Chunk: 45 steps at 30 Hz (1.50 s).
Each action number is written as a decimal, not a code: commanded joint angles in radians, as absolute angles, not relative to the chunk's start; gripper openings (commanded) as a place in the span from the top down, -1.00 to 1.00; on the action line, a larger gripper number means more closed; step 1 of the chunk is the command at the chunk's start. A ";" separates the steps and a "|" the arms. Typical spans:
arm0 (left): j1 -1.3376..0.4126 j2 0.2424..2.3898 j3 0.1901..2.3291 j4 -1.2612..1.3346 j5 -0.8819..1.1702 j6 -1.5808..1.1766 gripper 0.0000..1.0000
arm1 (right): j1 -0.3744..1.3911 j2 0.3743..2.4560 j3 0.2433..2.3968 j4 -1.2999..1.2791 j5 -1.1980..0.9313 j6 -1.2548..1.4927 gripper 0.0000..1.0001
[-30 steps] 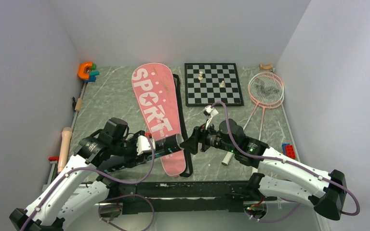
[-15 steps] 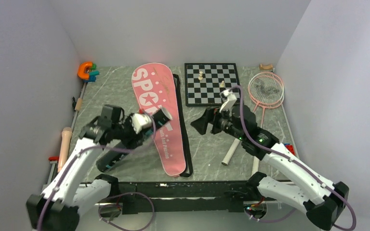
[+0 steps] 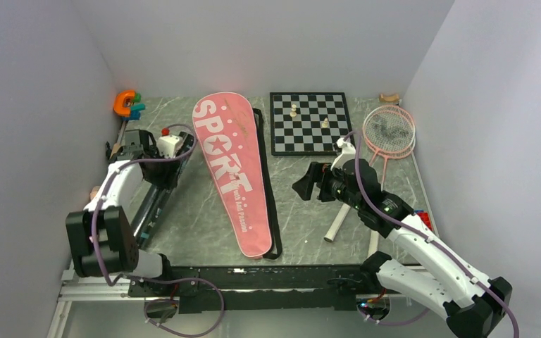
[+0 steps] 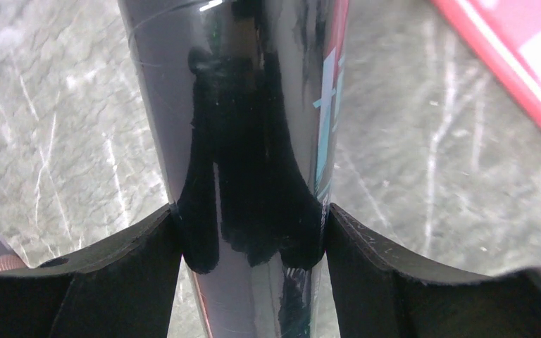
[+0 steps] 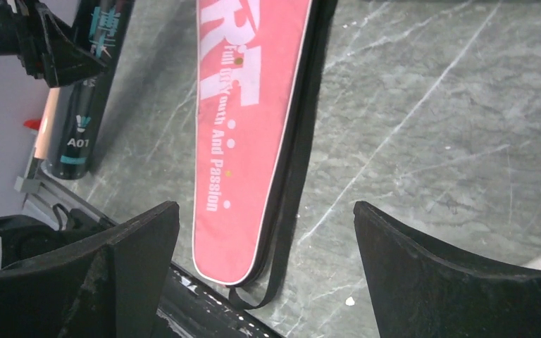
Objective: Pack up the badminton gear
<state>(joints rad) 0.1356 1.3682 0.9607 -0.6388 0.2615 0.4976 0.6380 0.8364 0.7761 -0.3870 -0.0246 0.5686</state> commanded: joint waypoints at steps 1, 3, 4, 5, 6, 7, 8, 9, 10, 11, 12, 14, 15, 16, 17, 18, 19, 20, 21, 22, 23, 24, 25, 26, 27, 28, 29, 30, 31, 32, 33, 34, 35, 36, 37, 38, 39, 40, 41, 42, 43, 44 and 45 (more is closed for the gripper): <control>0.187 1.459 1.018 -0.523 0.140 0.399 0.46 | 0.635 0.827 0.753 -0.418 0.026 0.605 -0.95; 0.206 1.511 1.040 -0.516 0.118 0.367 0.44 | 0.635 0.828 0.738 -0.426 0.030 0.616 -0.95; 0.212 1.534 1.050 -0.512 0.116 0.356 0.43 | 0.634 0.829 0.733 -0.428 0.029 0.621 -0.96; 0.216 1.551 1.057 -0.507 0.113 0.345 0.41 | 0.634 0.829 0.726 -0.428 0.027 0.624 -0.96; 0.218 1.569 1.062 -0.500 0.110 0.336 0.38 | 0.635 0.830 0.721 -0.427 0.028 0.628 -0.96; 0.219 1.584 1.066 -0.495 0.107 0.329 0.34 | 0.635 0.832 0.718 -0.427 0.029 0.631 -0.96; 0.219 1.599 1.070 -0.491 0.103 0.320 0.28 | 0.635 0.837 0.716 -0.428 0.027 0.632 -0.96; 0.219 1.616 1.078 -0.493 0.098 0.311 0.15 | 0.635 0.844 0.714 -0.428 0.028 0.633 -0.96; 0.219 1.634 1.085 -0.498 0.095 0.304 0.01 | 0.635 0.852 0.713 -0.428 0.028 0.635 -0.96; 0.218 1.653 1.093 -0.509 0.093 0.296 -0.09 | 0.635 0.861 0.713 -0.427 0.029 0.635 -0.96; 0.218 1.671 1.102 -0.520 0.091 0.290 -0.17 | 0.635 0.871 0.715 -0.428 0.028 0.635 -0.96; 0.218 1.689 1.104 -0.530 0.096 0.281 -0.48 | 0.635 0.895 0.720 -0.427 0.025 0.634 -0.97; 0.218 1.690 1.100 -0.530 0.098 0.280 -0.69 | 0.634 0.903 0.724 -0.427 0.025 0.633 -0.97; 0.218 1.687 1.096 -0.530 0.100 0.281 -0.92 | 0.633 0.912 0.730 -0.429 0.027 0.631 -0.96; 0.218 1.677 1.094 -0.533 0.104 0.282 -0.98 | 0.633 0.921 0.737 -0.431 0.028 0.629 -0.97; 0.217 1.665 1.096 -0.539 0.109 0.282 -0.99 | 0.634 0.929 0.743 -0.434 0.031 0.626 -0.97; 0.216 1.646 1.103 -0.551 0.114 0.283 -0.99 | 0.632 0.936 0.751 -0.440 0.034 0.624 -0.97; 0.213 1.623 1.119 -0.573 0.121 0.282 -0.99 | 0.631 0.944 0.760 -0.443 0.035 0.622 -0.97; 0.206 1.592 1.131 -0.589 0.124 0.278 -0.99 | 0.627 0.953 0.768 -0.448 0.036 0.620 -0.98; 0.197 1.551 1.143 -0.605 0.131 0.272 -0.99 | 0.625 0.958 0.776 -0.454 0.037 0.618 -0.98; 0.183 1.510 1.159 -0.623 0.140 0.265 -0.99 | 0.616 0.964 0.784 -0.460 0.038 0.617 -0.99; 0.163 1.462 1.178 -0.641 0.150 0.257 -0.99 | 0.607 0.970 0.791 -0.465 0.036 0.617 -1.00; 0.118 1.413 1.200 -0.659 0.153 0.248 -0.99 | 0.597 0.974 0.799 -0.468 0.030 0.616 -1.00; 0.069 1.372 1.217 -0.669 0.144 0.242 -0.99 | 0.584 0.980 0.804 -0.471 0.024 0.614 -0.99; 0.020 1.334 1.235 -0.670 0.119 0.236 -0.99 | 0.571 0.988 0.811 -0.478 0.019 0.614 -0.99; -0.055 1.314 1.259 -0.685 0.095 0.235 -0.99 | 0.556 0.997 0.818 -0.485 0.016 0.615 -1.00; -0.112 1.311 1.287 -0.708 0.092 0.239 -0.99 | 0.540 1.004 0.824 -0.492 0.013 0.615 -1.00; -0.152 1.323 1.316 -0.738 0.119 0.238 -0.99 | 0.525 1.008 0.828 -0.496 0.007 0.616 -1.00; -0.184 1.352 1.348 -0.776 0.156 0.228 -0.99 | 0.510 1.008 0.831 -0.499 0.005 0.616 -0.99; -0.206 1.419 1.384 -0.818 0.204 0.210 -0.99 | 0.499 1.006 0.835 -0.502 0.006 0.617 -0.99; -0.234 1.478 1.421 -0.883 0.226 0.189 -0.99 | 0.491 1.001 0.837 -0.506 0.006 0.619 -0.99; -0.268 1.528 1.455 -0.901 0.222 0.179 -0.99 | 0.486 0.994 0.840 -0.512 0.005 0.622 -0.99; -0.303 1.559 1.455 -0.877 0.201 0.171 -0.99 | 0.482 0.986 0.841 -0.518 0.005 0.625 -0.99; -0.339 1.575 1.435 -0.824 0.172 0.161 -0.99 | 0.481 0.979 0.841 -0.524 0.005 0.628 -0.99; -0.373 1.584 1.413 -0.762 0.150 0.152 -0.99 | 0.478 0.973 0.839 -0.529 0.008 0.631 -0.99; -0.406 1.595 1.400 -0.701 0.126 0.141 -0.99 | 0.478 0.969 0.838 -0.535 0.014 0.637 -0.99; -0.441 1.610 1.397 -0.657 0.100 0.123 -0.99 | 0.477 0.965 0.834 -0.539 0.020 0.643 -0.99; -0.472 1.635 1.407 -0.626 0.073 0.102 -0.99 | 0.477 0.962 0.831 -0.543 0.026 0.647 -0.99; -0.502 1.666 1.426 -0.612 0.052 0.078 -0.99 | 0.475 0.957 0.827 -0.544 0.030 0.654 -0.99; -0.525 1.708 1.460 -0.612 0.039 0.055 -0.99 | 0.474 0.955 0.823 -0.545 0.033 0.657 -0.99; -0.552 1.752 1.498 -0.627 0.025 0.032 -0.99 | 0.474 0.953 0.822 -0.549 0.037 0.659 -0.99; -0.565 1.795 1.535 -0.639 0.010 0.012 -0.99 | 0.474 0.953 0.822 -0.551 0.041 0.660 -0.99; -0.580 1.835 1.570 -0.650 0.004 -0.010 -0.99 | 0.474 0.952 0.824 -0.556 0.046 0.658 -0.99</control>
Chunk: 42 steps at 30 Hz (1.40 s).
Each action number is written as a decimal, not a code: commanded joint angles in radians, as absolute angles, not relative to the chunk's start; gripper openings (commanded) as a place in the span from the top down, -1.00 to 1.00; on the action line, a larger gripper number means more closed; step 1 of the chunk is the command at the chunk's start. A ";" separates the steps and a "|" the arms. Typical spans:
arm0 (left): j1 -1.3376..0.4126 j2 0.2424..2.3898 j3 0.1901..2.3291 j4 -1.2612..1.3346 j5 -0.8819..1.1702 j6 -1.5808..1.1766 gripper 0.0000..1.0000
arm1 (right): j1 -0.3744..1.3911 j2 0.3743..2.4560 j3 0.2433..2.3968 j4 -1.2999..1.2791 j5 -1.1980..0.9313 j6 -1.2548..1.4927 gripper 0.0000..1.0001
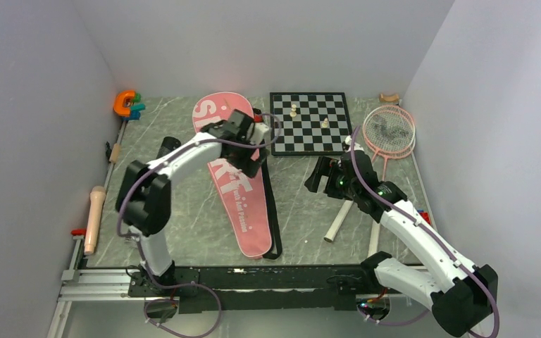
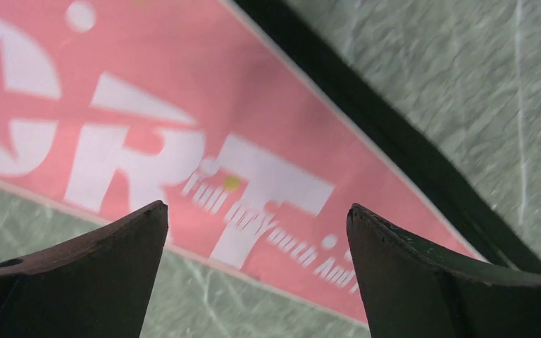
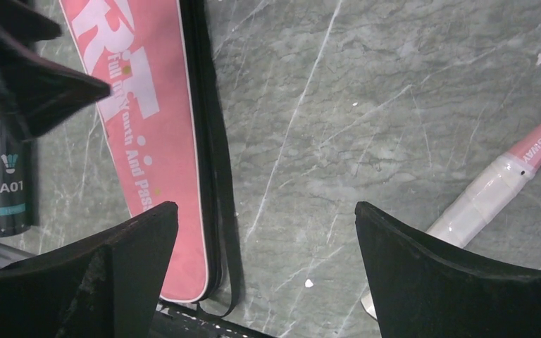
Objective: Pack up the badminton gear
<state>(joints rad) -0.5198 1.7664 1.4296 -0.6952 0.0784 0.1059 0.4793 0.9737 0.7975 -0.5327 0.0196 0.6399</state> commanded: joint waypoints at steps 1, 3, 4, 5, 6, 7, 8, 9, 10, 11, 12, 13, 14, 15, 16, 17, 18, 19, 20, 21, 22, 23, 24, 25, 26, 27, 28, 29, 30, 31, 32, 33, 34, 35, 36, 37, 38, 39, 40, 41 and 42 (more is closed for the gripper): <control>-0.594 1.866 1.594 -0.652 -0.012 -0.043 -0.99 | 0.474 0.951 0.827 -0.561 0.050 0.655 -0.99; -0.612 1.917 1.613 -0.633 -0.034 -0.082 -0.99 | 0.470 0.952 0.835 -0.570 0.059 0.647 -0.99; -0.616 1.935 1.616 -0.620 -0.036 -0.101 -0.99 | 0.469 0.951 0.837 -0.573 0.061 0.644 -0.99; -0.619 1.957 1.618 -0.613 -0.036 -0.115 -0.99 | 0.468 0.951 0.839 -0.574 0.063 0.640 -0.99; -0.623 1.976 1.622 -0.608 -0.038 -0.130 -0.99 | 0.464 0.952 0.840 -0.574 0.062 0.638 -0.99; -0.625 1.994 1.622 -0.607 -0.044 -0.141 -0.99 | 0.464 0.951 0.842 -0.573 0.058 0.636 -0.99; -0.628 2.009 1.618 -0.596 -0.055 -0.150 -0.99 | 0.463 0.951 0.842 -0.571 0.055 0.634 -0.99; -0.629 2.017 1.608 -0.583 -0.067 -0.158 -0.99 | 0.460 0.951 0.842 -0.569 0.051 0.633 -0.99; -0.632 2.025 1.595 -0.570 -0.077 -0.165 -0.96 | 0.457 0.952 0.841 -0.565 0.046 0.631 -0.99; -0.633 2.029 1.581 -0.558 -0.084 -0.168 -0.93 | 0.456 0.953 0.838 -0.560 0.039 0.628 -0.99; -0.638 2.033 1.566 -0.550 -0.096 -0.166 -0.91 | 0.453 0.954 0.838 -0.556 0.035 0.625 -0.99; -0.642 2.036 1.558 -0.543 -0.109 -0.165 -0.89 | 0.450 0.955 0.835 -0.552 0.029 0.623 -0.99; -0.644 2.042 1.553 -0.539 -0.115 -0.165 -0.86 | 0.448 0.956 0.834 -0.548 0.024 0.622 -0.99; -0.646 2.050 1.550 -0.537 -0.118 -0.167 -0.83 | 0.446 0.956 0.832 -0.542 0.017 0.620 -0.99; -0.647 2.060 1.553 -0.540 -0.118 -0.168 -0.80 | 0.444 0.958 0.830 -0.538 0.009 0.619 -0.99; -0.649 2.069 1.556 -0.545 -0.120 -0.173 -0.77 | 0.441 0.959 0.828 -0.532 0.005 0.620 -0.99; -0.648 2.076 1.556 -0.545 -0.121 -0.173 -0.75 | 0.439 0.960 0.826 -0.528 0.005 0.620 -0.99; -0.649 2.078 1.554 -0.541 -0.121 -0.174 -0.73 | 0.438 0.960 0.824 -0.523 0.005 0.621 -0.99; -0.650 2.081 1.549 -0.534 -0.122 -0.175 -0.71 | 0.437 0.960 0.823 -0.520 -0.017 0.622 -0.98; -0.651 2.082 1.547 -0.532 -0.120 -0.175 -0.68 | 0.437 0.962 0.822 -0.518 -0.023 0.623 -0.98; -0.651 2.086 1.545 -0.530 -0.115 -0.175 -0.67 | 0.436 0.962 0.822 -0.518 -0.028 0.622 -0.98; -0.653 2.091 1.546 -0.531 -0.111 -0.176 -0.65 | 0.435 0.961 0.822 -0.517 -0.030 0.623 -0.98; -0.655 2.095 1.546 -0.531 -0.107 -0.177 -0.63 | 0.436 0.959 0.821 -0.517 -0.032 0.623 -0.97; -0.658 2.100 1.546 -0.533 -0.104 -0.178 -0.59 | 0.436 0.959 0.822 -0.517 -0.032 0.623 -0.97; -0.659 2.106 1.548 -0.534 -0.103 -0.179 -0.54 | 0.433 0.958 0.822 -0.517 -0.032 0.623 -0.96; -0.660 2.107 1.548 -0.536 -0.098 -0.179 -0.44 | 0.433 0.958 0.822 -0.519 -0.032 0.622 -0.96; -0.661 2.107 1.547 -0.534 -0.097 -0.179 -0.29 | 0.433 0.957 0.822 -0.519 -0.034 0.621 -0.95; -0.661 2.101 1.542 -0.529 -0.095 -0.175 -0.10 | 0.433 0.957 0.822 -0.519 -0.034 0.621 -0.94; -0.662 2.095 1.535 -0.526 -0.097 -0.173 0.10 | 0.433 0.958 0.821 -0.519 -0.035 0.621 -0.93; -0.662 2.087 1.526 -0.521 -0.100 -0.171 0.27 | 0.433 0.958 0.820 -0.517 -0.036 0.621 -0.93; -0.661 2.081 1.517 -0.517 -0.103 -0.170 0.40 | 0.430 0.958 0.818 -0.515 -0.037 0.621 -0.92; -0.662 2.077 1.506 -0.517 -0.106 -0.169 0.53 | 0.431 0.959 0.817 -0.515 -0.038 0.622 -0.92; -0.661 2.074 1.498 -0.517 -0.108 -0.169 0.61 | 0.430 0.959 0.816 -0.514 -0.040 0.622 -0.91; -0.661 2.072 1.492 -0.517 -0.110 -0.165 0.67 | 0.430 0.960 0.816 -0.512 -0.042 0.624 -0.91; -0.662 2.069 1.485 -0.515 -0.112 -0.165 0.73 | 0.430 0.960 0.814 -0.510 -0.043 0.625 -0.90; -0.662 2.066 1.476 -0.510 -0.115 -0.164 0.78 | 0.429 0.958 0.812 -0.509 -0.044 0.626 -0.90; -0.662 2.062 1.467 -0.505 -0.116 -0.161 0.86 | 0.429 0.957 0.812 -0.509 -0.043 0.626 -0.90; -0.663 2.059 1.462 -0.506 -0.120 -0.161 0.98 | 0.429 0.955 0.811 -0.509 -0.043 0.627 -0.89; -0.662 2.054 1.459 -0.506 -0.122 -0.158 1.00 | 0.429 0.952 0.809 -0.509 -0.043 0.627 -0.89; -0.662 2.046 1.459 -0.508 -0.123 -0.153 1.00 | 0.428 0.950 0.809 -0.509 -0.043 0.627 -0.88; -0.662 2.036 1.460 -0.513 -0.122 -0.147 1.00 | 0.430 0.948 0.807 -0.509 -0.043 0.627 -0.88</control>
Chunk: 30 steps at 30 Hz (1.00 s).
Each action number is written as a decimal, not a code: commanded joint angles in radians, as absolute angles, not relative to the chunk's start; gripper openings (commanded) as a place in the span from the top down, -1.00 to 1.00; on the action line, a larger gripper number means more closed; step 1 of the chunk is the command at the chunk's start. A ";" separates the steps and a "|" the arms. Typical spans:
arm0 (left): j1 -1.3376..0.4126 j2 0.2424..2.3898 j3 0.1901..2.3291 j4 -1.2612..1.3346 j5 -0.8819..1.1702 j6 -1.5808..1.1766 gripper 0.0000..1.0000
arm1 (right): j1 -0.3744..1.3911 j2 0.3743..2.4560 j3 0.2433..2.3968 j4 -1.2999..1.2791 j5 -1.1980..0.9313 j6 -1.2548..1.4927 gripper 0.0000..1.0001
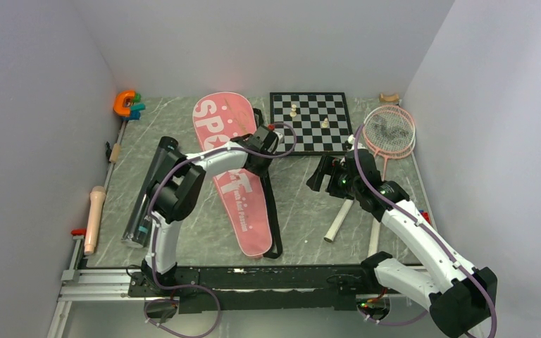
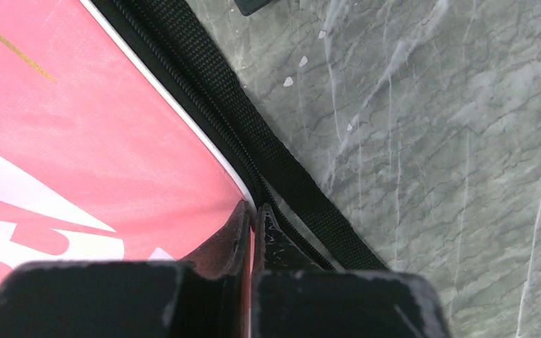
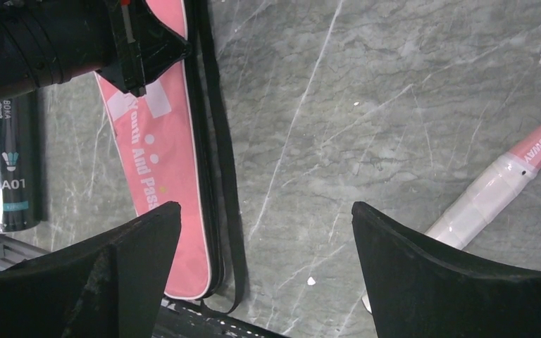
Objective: Pack up the badminton gear
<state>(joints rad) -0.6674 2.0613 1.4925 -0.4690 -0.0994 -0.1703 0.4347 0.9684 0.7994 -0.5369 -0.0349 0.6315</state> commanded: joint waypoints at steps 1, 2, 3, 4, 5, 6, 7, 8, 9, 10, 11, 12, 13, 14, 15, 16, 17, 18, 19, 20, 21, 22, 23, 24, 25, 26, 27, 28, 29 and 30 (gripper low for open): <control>-0.661 2.018 1.459 -0.516 -0.122 -0.139 1.00 | 0.428 0.946 0.806 -0.507 -0.044 0.628 -0.87; -0.660 1.997 1.460 -0.519 -0.122 -0.132 1.00 | 0.428 0.945 0.803 -0.504 -0.044 0.628 -0.87; -0.661 1.975 1.459 -0.521 -0.121 -0.119 1.00 | 0.428 0.945 0.801 -0.502 -0.047 0.629 -0.87; -0.659 1.945 1.456 -0.520 -0.120 -0.107 1.00 | 0.428 0.947 0.801 -0.497 -0.049 0.629 -0.86; -0.660 1.914 1.453 -0.523 -0.115 -0.092 1.00 | 0.428 0.950 0.798 -0.491 -0.054 0.629 -0.85; -0.657 1.883 1.451 -0.527 -0.114 -0.080 1.00 | 0.426 0.955 0.798 -0.484 -0.062 0.630 -0.85; -0.656 1.847 1.449 -0.534 -0.112 -0.070 1.00 | 0.428 0.962 0.797 -0.475 -0.069 0.630 -0.84; -0.652 1.800 1.443 -0.540 -0.108 -0.061 1.00 | 0.428 0.969 0.797 -0.467 -0.077 0.632 -0.84; -0.648 1.763 1.429 -0.539 -0.103 -0.055 1.00 | 0.428 0.979 0.798 -0.455 -0.086 0.632 -0.84; -0.644 1.725 1.417 -0.540 -0.100 -0.047 1.00 | 0.427 0.986 0.798 -0.441 -0.098 0.632 -0.83; -0.643 1.689 1.408 -0.541 -0.096 -0.037 1.00 | 0.427 0.997 0.798 -0.424 -0.109 0.634 -0.83; -0.642 1.653 1.401 -0.543 -0.095 -0.028 1.00 | 0.428 1.010 0.800 -0.407 -0.117 0.636 -0.82; -0.643 1.623 1.395 -0.549 -0.092 -0.017 1.00 | 0.428 1.023 0.801 -0.392 -0.129 0.636 -0.82; -0.642 1.591 1.390 -0.553 -0.090 -0.013 1.00 | 0.429 1.038 0.803 -0.374 -0.142 0.640 -0.82; -0.642 1.560 1.384 -0.557 -0.090 0.005 1.00 | 0.429 1.062 0.805 -0.353 -0.163 0.644 -0.81; -0.641 1.535 1.378 -0.559 -0.088 0.029 1.00 | 0.431 1.080 0.808 -0.332 -0.180 0.648 -0.81; -0.640 1.508 1.374 -0.561 -0.087 0.041 1.00 | 0.433 1.102 0.812 -0.310 -0.193 0.654 -0.81; -0.640 1.487 1.371 -0.566 -0.086 0.053 1.00 | 0.439 1.124 0.818 -0.286 -0.204 0.659 -0.80; -0.638 1.468 1.373 -0.576 -0.077 0.064 1.00 | 0.445 1.148 0.828 -0.271 -0.208 0.663 -0.81; -0.635 1.454 1.375 -0.592 -0.070 0.074 1.00 | 0.456 1.173 0.843 -0.256 -0.210 0.665 -0.82; -0.632 1.440 1.376 -0.602 -0.068 0.080 1.00 | 0.466 1.196 0.859 -0.246 -0.210 0.666 -0.84; -0.630 1.424 1.367 -0.602 -0.066 0.083 1.00 | 0.474 1.218 0.874 -0.235 -0.209 0.667 -0.85; -0.629 1.411 1.357 -0.604 -0.068 0.087 1.00 | 0.478 1.237 0.890 -0.229 -0.203 0.669 -0.85; -0.629 1.393 1.344 -0.609 -0.074 0.090 1.00 | 0.480 1.252 0.912 -0.233 -0.197 0.670 -0.86; -0.627 1.385 1.333 -0.610 -0.080 0.090 1.00 | 0.481 1.262 0.924 -0.247 -0.179 0.670 -0.86; -0.625 1.371 1.320 -0.609 -0.086 0.090 1.00 | 0.481 1.269 0.946 -0.275 -0.148 0.671 -0.87; -0.622 1.357 1.305 -0.608 -0.093 0.092 1.00 | 0.479 1.268 0.958 -0.319 -0.106 0.676 -0.88; -0.618 1.346 1.292 -0.605 -0.098 0.092 1.00 | 0.474 1.265 0.963 -0.380 -0.047 0.682 -0.88; -0.613 1.338 1.280 -0.602 -0.100 0.094 1.00 | 0.470 1.258 0.962 -0.421 0.013 0.694 -0.88; -0.609 1.330 1.271 -0.601 -0.101 0.095 1.00 | 0.458 1.251 0.954 -0.461 0.066 0.705 -0.88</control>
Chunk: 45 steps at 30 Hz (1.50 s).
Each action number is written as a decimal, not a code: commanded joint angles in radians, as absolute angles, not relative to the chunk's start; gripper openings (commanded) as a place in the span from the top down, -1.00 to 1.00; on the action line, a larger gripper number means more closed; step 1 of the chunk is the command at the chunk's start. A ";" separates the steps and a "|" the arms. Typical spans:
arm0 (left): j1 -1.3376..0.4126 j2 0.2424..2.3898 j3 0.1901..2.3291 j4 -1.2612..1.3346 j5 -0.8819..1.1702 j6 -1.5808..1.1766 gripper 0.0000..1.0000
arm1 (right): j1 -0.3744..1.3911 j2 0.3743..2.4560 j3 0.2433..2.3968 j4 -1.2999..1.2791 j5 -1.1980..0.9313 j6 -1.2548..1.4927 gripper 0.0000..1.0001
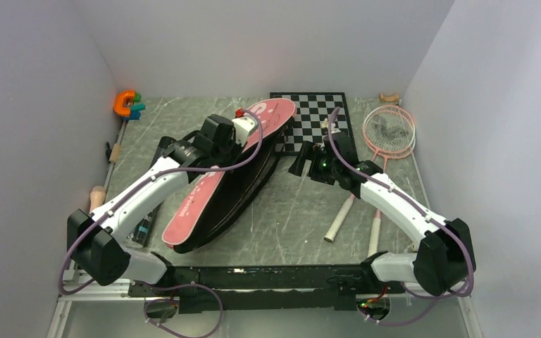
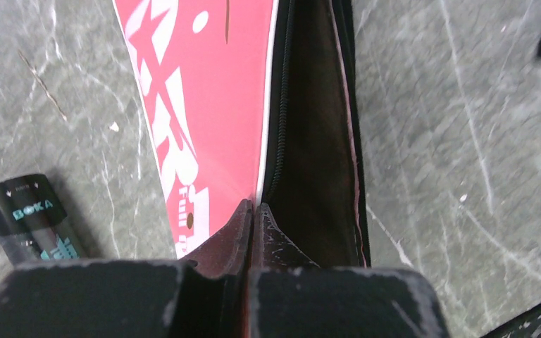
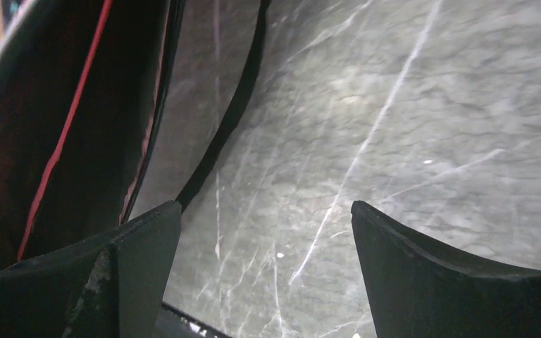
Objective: Pack up the badminton gear
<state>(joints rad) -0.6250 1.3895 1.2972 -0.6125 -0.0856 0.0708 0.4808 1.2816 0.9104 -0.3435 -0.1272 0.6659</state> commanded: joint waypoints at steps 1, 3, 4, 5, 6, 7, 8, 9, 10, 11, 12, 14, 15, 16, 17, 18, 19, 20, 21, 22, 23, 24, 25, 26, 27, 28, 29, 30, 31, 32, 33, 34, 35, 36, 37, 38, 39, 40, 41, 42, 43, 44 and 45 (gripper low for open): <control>-0.603 1.324 1.265 -0.600 -0.099 0.095 1.00 | 0.440 1.245 0.946 -0.500 0.123 0.722 -0.87; -0.594 1.312 1.257 -0.601 -0.091 0.095 1.00 | 0.382 1.242 0.927 -0.570 0.179 0.755 -0.83; -0.593 1.306 1.254 -0.599 -0.088 0.095 1.00 | 0.342 1.242 0.915 -0.585 0.187 0.755 -0.81; -0.588 1.300 1.251 -0.597 -0.088 0.095 1.00 | 0.283 1.241 0.903 -0.592 0.194 0.754 -0.78; -0.585 1.295 1.251 -0.598 -0.089 0.095 1.00 | 0.241 1.239 0.892 -0.591 0.197 0.752 -0.76; -0.582 1.288 1.248 -0.596 -0.089 0.095 1.00 | 0.204 1.241 0.884 -0.583 0.203 0.746 -0.73; -0.580 1.282 1.247 -0.594 -0.088 0.097 1.00 | 0.173 1.250 0.884 -0.578 0.214 0.743 -0.72; -0.576 1.276 1.245 -0.594 -0.090 0.098 1.00 | 0.149 1.262 0.889 -0.573 0.227 0.737 -0.70; -0.574 1.270 1.245 -0.594 -0.090 0.098 1.00 | 0.127 1.283 0.904 -0.571 0.247 0.732 -0.68; -0.570 1.266 1.242 -0.593 -0.088 0.101 1.00 | 0.111 1.304 0.919 -0.572 0.265 0.729 -0.66; -0.569 1.260 1.241 -0.593 -0.087 0.101 1.00 | 0.094 1.330 0.931 -0.569 0.276 0.726 -0.62; -0.563 1.254 1.240 -0.597 -0.082 0.104 1.00 | 0.069 1.387 0.963 -0.565 0.300 0.717 -0.52; -0.561 1.251 1.242 -0.599 -0.080 0.105 1.00 | 0.059 1.418 0.980 -0.570 0.321 0.719 -0.46; -0.558 1.249 1.242 -0.600 -0.077 0.109 1.00 | 0.049 1.444 0.996 -0.568 0.341 0.716 -0.40; -0.556 1.249 1.242 -0.602 -0.075 0.110 1.00 | 0.042 1.473 1.007 -0.564 0.371 0.718 -0.35; -0.554 1.248 1.243 -0.601 -0.071 0.112 1.00 | 0.034 1.509 1.018 -0.555 0.384 0.716 -0.32; -0.552 1.247 1.244 -0.602 -0.067 0.112 1.00 | 0.027 1.538 1.030 -0.541 0.397 0.710 -0.30; -0.548 1.246 1.244 -0.601 -0.064 0.110 1.00 | 0.023 1.569 1.046 -0.539 0.413 0.710 -0.30; -0.544 1.243 1.242 -0.599 -0.060 0.108 1.00 | 0.019 1.604 1.067 -0.540 0.424 0.708 -0.29; -0.540 1.239 1.241 -0.598 -0.055 0.107 1.00 | 0.016 1.634 1.089 -0.540 0.436 0.705 -0.31; -0.535 1.237 1.238 -0.596 -0.051 0.106 1.00 | 0.012 1.661 1.112 -0.541 0.443 0.703 -0.33; -0.531 1.234 1.237 -0.597 -0.045 0.104 1.00 | 0.007 1.681 1.129 -0.536 0.447 0.699 -0.35; -0.527 1.232 1.237 -0.598 -0.042 0.106 1.00 | 0.006 1.698 1.143 -0.530 0.449 0.696 -0.38; -0.524 1.230 1.236 -0.602 -0.038 0.107 1.00 | 0.006 1.715 1.156 -0.523 0.450 0.694 -0.39; -0.520 1.228 1.236 -0.603 -0.035 0.106 1.00 | 0.007 1.732 1.166 -0.521 0.451 0.696 -0.40; -0.516 1.225 1.235 -0.603 -0.032 0.106 1.00 | 0.006 1.750 1.177 -0.518 0.450 0.696 -0.40; -0.513 1.220 1.233 -0.600 -0.028 0.106 1.00 | 0.006 1.764 1.184 -0.515 0.451 0.699 -0.40; -0.510 1.216 1.229 -0.600 -0.026 0.106 1.00 | 0.006 1.777 1.187 -0.509 0.449 0.700 -0.40; -0.506 1.212 1.225 -0.598 -0.023 0.107 1.00 | 0.006 1.787 1.187 -0.499 0.443 0.700 -0.39; -0.502 1.210 1.222 -0.598 -0.023 0.109 1.00 | 0.006 1.796 1.185 -0.488 0.438 0.699 -0.38; -0.499 1.208 1.220 -0.598 -0.021 0.109 1.00 | 0.006 1.803 1.181 -0.474 0.433 0.699 -0.35; -0.496 1.207 1.220 -0.600 -0.018 0.109 1.00 | 0.006 1.811 1.178 -0.468 0.431 0.700 -0.31; -0.490 1.208 1.218 -0.601 -0.015 0.108 1.00 | 0.006 1.818 1.170 -0.462 0.431 0.700 -0.26; -0.487 1.206 1.218 -0.603 -0.013 0.107 1.00 | 0.006 1.823 1.165 -0.454 0.429 0.700 -0.20; -0.485 1.205 1.218 -0.603 -0.011 0.105 1.00 | 0.007 1.829 1.157 -0.449 0.424 0.702 -0.15; -0.482 1.203 1.218 -0.602 -0.010 0.105 1.00 | 0.006 1.827 1.147 -0.442 0.417 0.704 -0.09; -0.480 1.202 1.217 -0.602 -0.009 0.102 1.00 | 0.006 1.822 1.133 -0.428 0.414 0.705 -0.02; -0.479 1.202 1.217 -0.601 -0.009 0.100 1.00 | 0.007 1.816 1.120 -0.416 0.413 0.705 0.06; -0.478 1.202 1.219 -0.603 -0.009 0.097 1.00 | 0.007 1.813 1.105 -0.397 0.414 0.702 0.17; -0.477 1.203 1.219 -0.605 -0.009 0.096 1.00 | 0.008 1.814 1.097 -0.389 0.417 0.699 0.25; -0.476 1.201 1.219 -0.604 -0.009 0.095 1.00 | 0.012 1.816 1.090 -0.382 0.419 0.695 0.35; -0.476 1.201 1.218 -0.603 -0.009 0.095 1.00 | 0.014 1.817 1.085 -0.381 0.412 0.693 0.48; -0.474 1.199 1.215 -0.602 -0.010 0.096 1.00 | 0.017 1.818 1.080 -0.379 0.411 0.692 0.58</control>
<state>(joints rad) -0.4808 1.2377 1.2137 -0.6361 -0.0227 0.0937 0.0105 1.8259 1.1038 -0.4267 0.4110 0.6971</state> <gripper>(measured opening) 0.012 0.294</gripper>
